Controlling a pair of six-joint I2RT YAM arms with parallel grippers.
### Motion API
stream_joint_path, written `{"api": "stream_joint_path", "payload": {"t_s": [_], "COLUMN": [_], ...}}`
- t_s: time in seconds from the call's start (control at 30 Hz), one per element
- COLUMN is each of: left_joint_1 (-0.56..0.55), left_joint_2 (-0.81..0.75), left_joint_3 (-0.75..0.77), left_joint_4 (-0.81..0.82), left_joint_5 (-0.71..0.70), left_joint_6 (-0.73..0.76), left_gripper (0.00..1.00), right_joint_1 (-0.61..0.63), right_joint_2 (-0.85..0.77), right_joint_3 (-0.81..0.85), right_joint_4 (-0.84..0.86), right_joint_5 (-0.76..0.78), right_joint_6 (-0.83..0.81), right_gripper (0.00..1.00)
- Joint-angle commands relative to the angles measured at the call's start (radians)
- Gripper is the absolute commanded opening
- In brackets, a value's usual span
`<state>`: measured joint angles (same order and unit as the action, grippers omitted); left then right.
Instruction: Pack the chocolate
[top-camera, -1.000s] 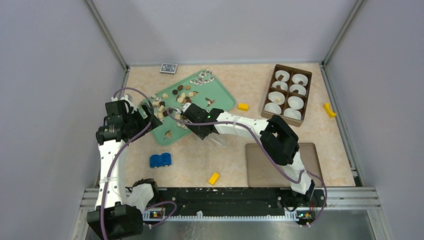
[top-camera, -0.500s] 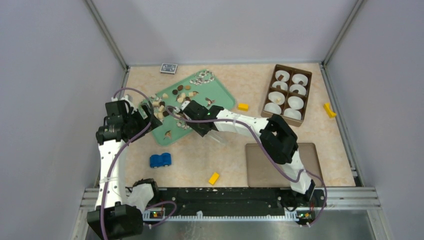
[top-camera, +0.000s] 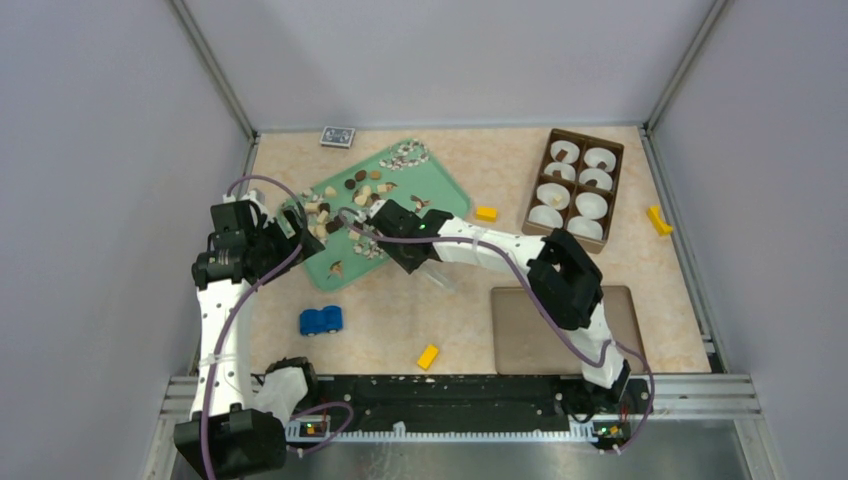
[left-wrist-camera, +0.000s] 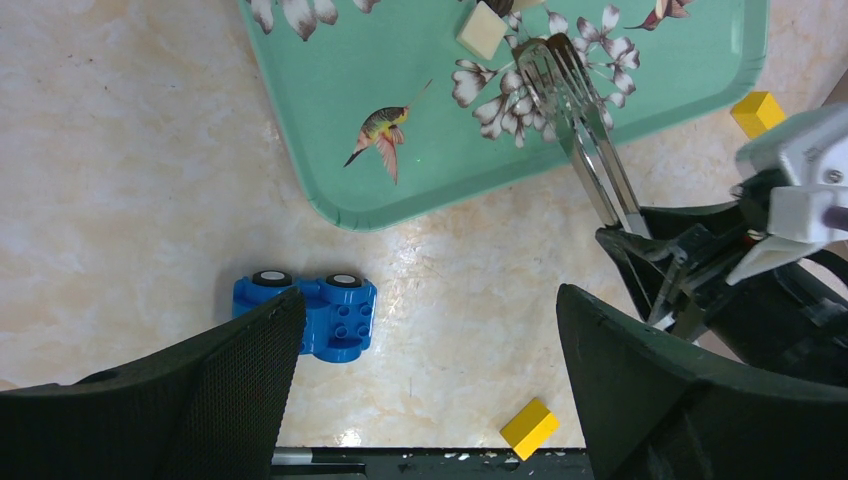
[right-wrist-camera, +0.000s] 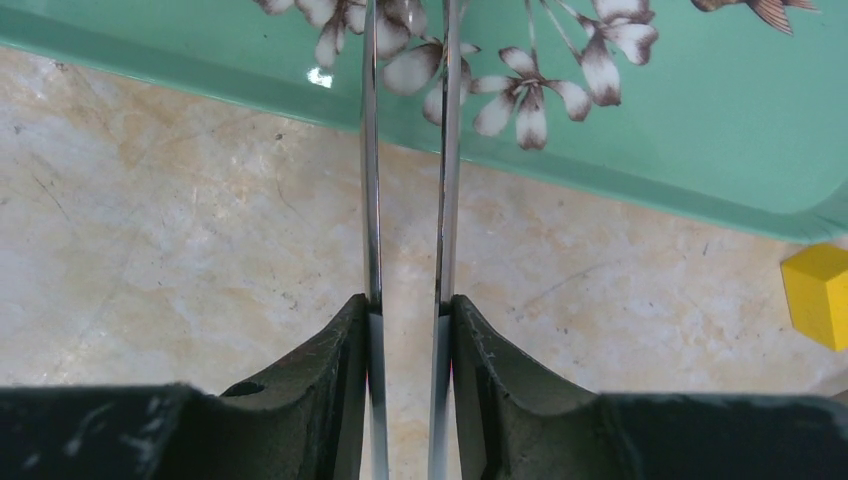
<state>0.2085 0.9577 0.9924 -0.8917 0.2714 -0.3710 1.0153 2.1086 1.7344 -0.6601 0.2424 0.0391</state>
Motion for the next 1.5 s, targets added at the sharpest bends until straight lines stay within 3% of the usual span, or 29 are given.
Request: {"api": "stream_joint_path", "payload": {"t_s": [0.0,0.3,0.6,0.83,1.47], "left_joint_1": [-0.003,-0.003,-0.003,-0.003,-0.004], "left_joint_2": [-0.019,-0.017,0.000,0.007,0.011], "left_joint_3": [0.011,0.013,-0.012,-0.016,-0.012], "left_joint_4": [0.016,0.019,0.051,0.059,0.058], "left_joint_5": [0.005,0.012,0.031,0.037,0.048], "left_joint_6": [0.004,0.003,0.001,0.001,0.000], "left_gripper": [0.99,0.99,0.99,0.99,0.99], "right_joint_1": [-0.041,-0.230,-0.585,-0.772,-0.825], "right_joint_2": [-0.170,-0.385,-0.739,-0.839,-0.797], "right_joint_3": [-0.028,-0.173,-0.472,-0.585,-0.638], "right_joint_4": [0.044,0.074,0.003,-0.073,-0.136], "right_joint_5": [0.005,-0.054,-0.107,-0.224,-0.213], "right_joint_6": [0.071,0.196,0.278,0.251,0.288], "right_gripper": [0.15,0.15,0.17,0.18,0.20]}}
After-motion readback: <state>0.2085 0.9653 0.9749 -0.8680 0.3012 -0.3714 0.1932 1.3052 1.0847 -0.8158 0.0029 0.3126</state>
